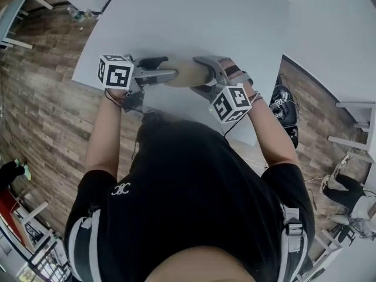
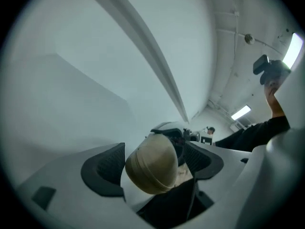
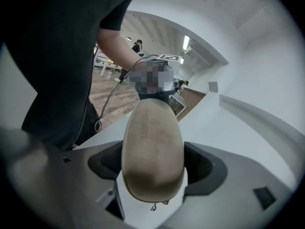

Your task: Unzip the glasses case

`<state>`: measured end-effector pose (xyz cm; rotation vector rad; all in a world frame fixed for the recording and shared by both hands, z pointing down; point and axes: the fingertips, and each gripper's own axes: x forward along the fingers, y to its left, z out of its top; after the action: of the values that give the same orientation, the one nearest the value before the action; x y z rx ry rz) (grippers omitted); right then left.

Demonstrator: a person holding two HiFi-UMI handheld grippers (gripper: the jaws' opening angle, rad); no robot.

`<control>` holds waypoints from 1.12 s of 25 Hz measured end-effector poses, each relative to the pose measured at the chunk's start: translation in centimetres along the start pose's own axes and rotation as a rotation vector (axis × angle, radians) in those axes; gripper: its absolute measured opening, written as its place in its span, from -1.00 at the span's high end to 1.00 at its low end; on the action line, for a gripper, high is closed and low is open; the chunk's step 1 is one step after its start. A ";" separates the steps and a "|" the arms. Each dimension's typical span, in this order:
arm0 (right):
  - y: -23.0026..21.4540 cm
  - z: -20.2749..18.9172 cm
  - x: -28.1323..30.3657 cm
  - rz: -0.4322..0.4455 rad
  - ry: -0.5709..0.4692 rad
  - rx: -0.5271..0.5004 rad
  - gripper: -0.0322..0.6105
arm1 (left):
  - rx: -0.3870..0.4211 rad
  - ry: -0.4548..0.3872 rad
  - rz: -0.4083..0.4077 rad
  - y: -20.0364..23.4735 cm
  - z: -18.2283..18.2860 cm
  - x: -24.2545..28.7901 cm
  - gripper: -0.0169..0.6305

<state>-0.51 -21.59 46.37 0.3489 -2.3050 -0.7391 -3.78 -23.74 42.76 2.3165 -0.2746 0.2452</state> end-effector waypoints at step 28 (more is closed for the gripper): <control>2.5 0.2 -1.3 -0.043 0.039 -0.366 -0.22 | 0.265 0.503 -0.165 -1.7 -7.9 4.4 -0.18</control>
<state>0.18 -18.98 47.05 0.2416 -2.0762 -1.1421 0.19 -17.39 48.13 2.4219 0.2120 0.8030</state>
